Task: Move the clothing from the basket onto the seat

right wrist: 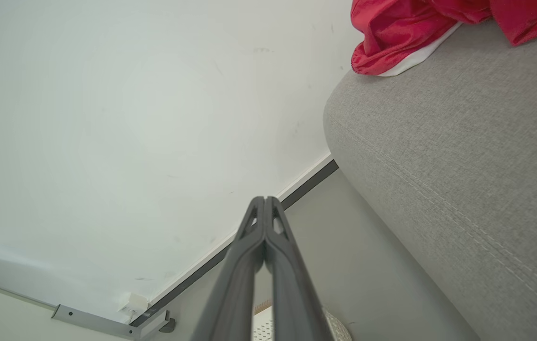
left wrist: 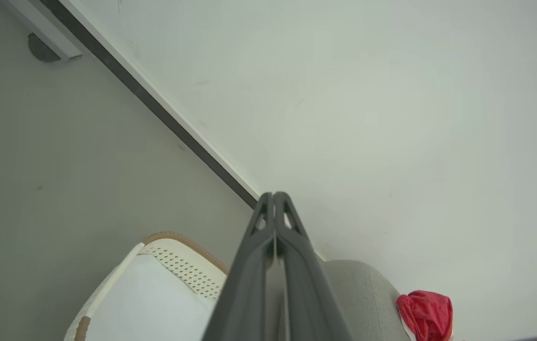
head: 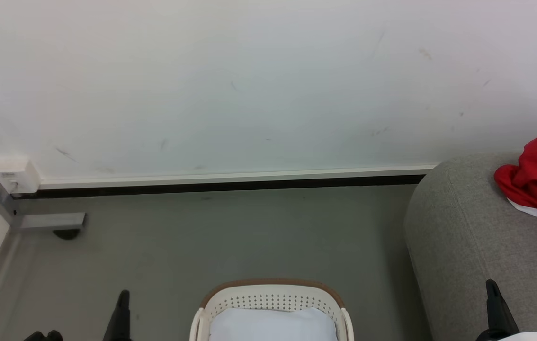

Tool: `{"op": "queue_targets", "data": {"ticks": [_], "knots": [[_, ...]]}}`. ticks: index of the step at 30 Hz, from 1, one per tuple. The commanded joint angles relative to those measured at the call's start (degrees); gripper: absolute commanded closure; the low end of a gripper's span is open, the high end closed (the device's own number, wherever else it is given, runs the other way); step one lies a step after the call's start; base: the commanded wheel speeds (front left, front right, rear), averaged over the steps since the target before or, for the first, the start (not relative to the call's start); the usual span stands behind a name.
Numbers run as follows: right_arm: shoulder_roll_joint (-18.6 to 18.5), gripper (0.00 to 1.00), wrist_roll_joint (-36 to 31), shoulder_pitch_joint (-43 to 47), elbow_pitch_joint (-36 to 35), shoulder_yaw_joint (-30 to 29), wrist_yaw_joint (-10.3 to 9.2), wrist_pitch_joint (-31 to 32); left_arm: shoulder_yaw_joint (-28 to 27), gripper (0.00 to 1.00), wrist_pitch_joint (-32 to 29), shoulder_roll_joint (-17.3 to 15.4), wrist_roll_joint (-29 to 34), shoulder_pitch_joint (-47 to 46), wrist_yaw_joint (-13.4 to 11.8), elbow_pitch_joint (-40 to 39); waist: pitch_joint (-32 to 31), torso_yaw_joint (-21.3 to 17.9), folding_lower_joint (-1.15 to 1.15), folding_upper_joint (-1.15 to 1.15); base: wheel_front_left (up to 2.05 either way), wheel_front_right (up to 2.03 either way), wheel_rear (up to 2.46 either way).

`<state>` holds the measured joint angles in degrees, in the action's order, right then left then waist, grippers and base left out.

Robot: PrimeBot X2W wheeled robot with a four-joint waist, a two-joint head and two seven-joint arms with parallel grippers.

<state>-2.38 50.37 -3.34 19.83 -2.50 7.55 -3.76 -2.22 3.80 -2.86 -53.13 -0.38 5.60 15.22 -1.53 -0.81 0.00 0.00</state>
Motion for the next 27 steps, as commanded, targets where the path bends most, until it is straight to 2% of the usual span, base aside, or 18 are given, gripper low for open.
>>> {"op": "queue_targets", "data": {"ticks": [1, 27], "knots": [[-0.5, 1.0, 1.9, -1.3, -1.1, -0.4, -0.05, 0.4, -0.4, 1.0, -0.5, -0.3, -2.0, -1.4, 0.4, -0.8, 0.0, 0.0, 0.0, 0.0, 0.0, 0.0, 0.0], [-0.6, 1.0, 18.7, -2.1, -3.2, -2.0, -0.07, 4.6, -2.2, 1.0, -4.7, -0.2, -17.7, -3.4, 1.0, -1.0, 0.6, 0.3, 0.0, 0.0, 0.0, 0.0, 0.0]]}}
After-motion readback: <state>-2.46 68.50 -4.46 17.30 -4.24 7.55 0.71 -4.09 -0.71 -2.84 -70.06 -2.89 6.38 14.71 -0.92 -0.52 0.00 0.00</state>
